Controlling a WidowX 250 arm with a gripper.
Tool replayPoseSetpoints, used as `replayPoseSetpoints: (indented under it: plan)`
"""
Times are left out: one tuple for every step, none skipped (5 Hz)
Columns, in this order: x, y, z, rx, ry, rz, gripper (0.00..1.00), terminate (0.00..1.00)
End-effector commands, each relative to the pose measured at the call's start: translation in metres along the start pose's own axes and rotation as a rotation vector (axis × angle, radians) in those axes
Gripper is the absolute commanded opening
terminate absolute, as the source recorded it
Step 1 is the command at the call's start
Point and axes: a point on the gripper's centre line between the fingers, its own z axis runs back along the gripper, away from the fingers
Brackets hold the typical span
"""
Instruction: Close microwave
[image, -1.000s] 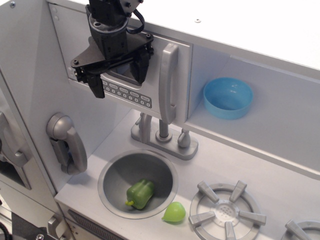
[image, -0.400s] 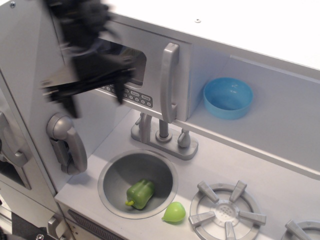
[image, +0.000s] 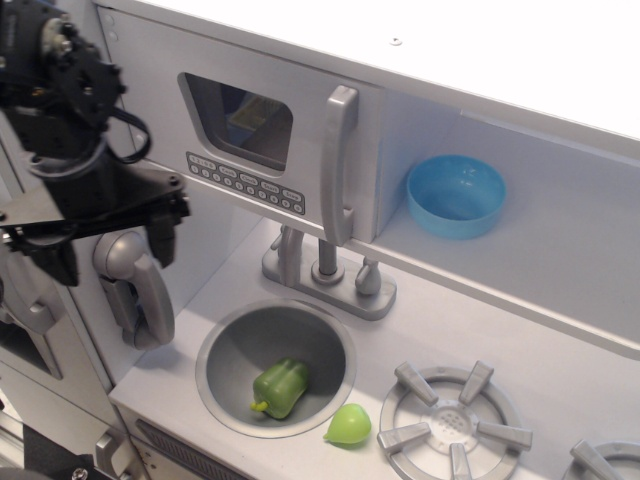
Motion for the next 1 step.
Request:
replayPoseSetpoints:
  plan:
    - [0.0033,0.0053,0.006,-0.003,-0.015,0.001,1.0,1.0]
